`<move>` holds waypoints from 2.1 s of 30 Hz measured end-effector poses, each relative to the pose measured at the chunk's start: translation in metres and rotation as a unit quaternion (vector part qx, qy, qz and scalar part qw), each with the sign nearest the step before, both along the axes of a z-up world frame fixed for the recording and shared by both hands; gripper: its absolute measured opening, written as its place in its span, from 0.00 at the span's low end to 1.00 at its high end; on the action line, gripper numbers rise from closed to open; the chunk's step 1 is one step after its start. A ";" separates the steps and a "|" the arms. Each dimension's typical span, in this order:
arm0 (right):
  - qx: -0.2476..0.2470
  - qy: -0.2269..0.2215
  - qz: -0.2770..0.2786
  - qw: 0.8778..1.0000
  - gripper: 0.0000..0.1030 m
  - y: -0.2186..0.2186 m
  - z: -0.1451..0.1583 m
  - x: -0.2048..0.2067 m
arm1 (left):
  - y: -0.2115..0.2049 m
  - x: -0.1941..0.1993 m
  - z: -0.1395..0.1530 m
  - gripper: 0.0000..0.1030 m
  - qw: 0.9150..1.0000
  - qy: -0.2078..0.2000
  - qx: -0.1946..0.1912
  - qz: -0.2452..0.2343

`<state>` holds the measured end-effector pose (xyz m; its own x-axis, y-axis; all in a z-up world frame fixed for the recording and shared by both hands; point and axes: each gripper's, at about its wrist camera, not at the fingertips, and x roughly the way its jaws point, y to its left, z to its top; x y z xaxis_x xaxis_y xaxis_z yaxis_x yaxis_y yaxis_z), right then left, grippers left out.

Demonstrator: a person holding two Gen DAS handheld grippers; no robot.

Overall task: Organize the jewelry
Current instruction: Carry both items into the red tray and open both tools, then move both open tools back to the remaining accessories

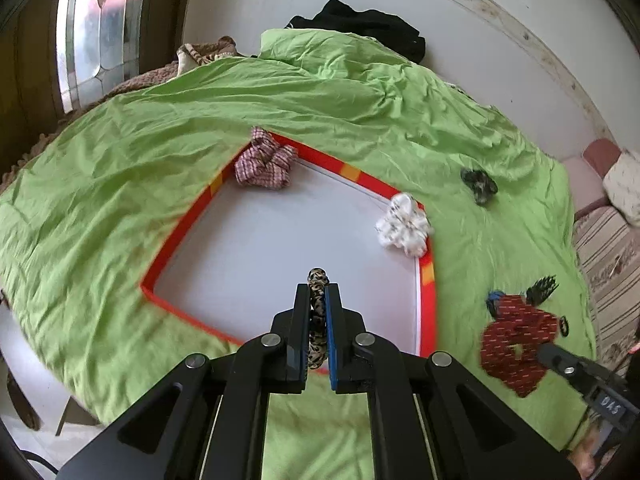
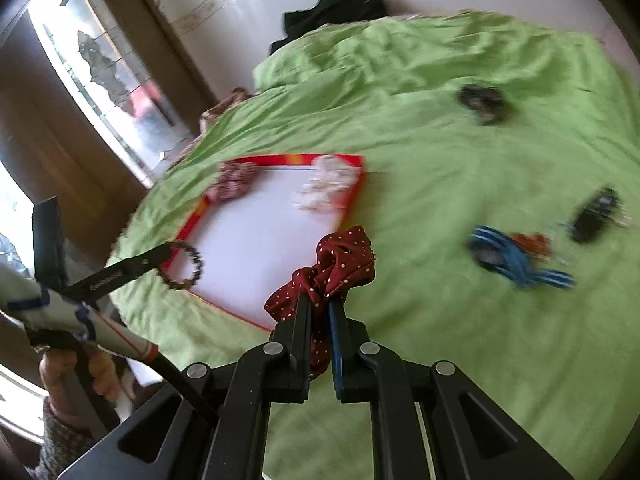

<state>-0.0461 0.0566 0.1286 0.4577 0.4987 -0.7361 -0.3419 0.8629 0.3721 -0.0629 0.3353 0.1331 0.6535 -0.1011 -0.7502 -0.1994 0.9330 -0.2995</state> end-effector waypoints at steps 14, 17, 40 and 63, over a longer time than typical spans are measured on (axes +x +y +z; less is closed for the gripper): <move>-0.032 0.040 0.069 0.996 0.09 0.108 -0.060 0.045 | 0.045 0.068 -0.038 0.07 0.997 0.064 0.043 0.010; -0.043 0.044 0.075 0.995 0.09 0.112 -0.070 0.040 | 0.056 0.071 -0.048 0.07 0.995 0.079 0.050 0.025; -0.027 -0.024 -0.027 0.999 0.48 -0.012 -0.018 -0.026 | -0.008 -0.015 0.015 0.46 0.997 0.010 0.064 0.052; 0.010 0.039 -0.198 0.979 0.50 -0.225 -0.078 -0.083 | -0.206 -0.013 0.018 0.57 0.988 0.038 0.116 -0.099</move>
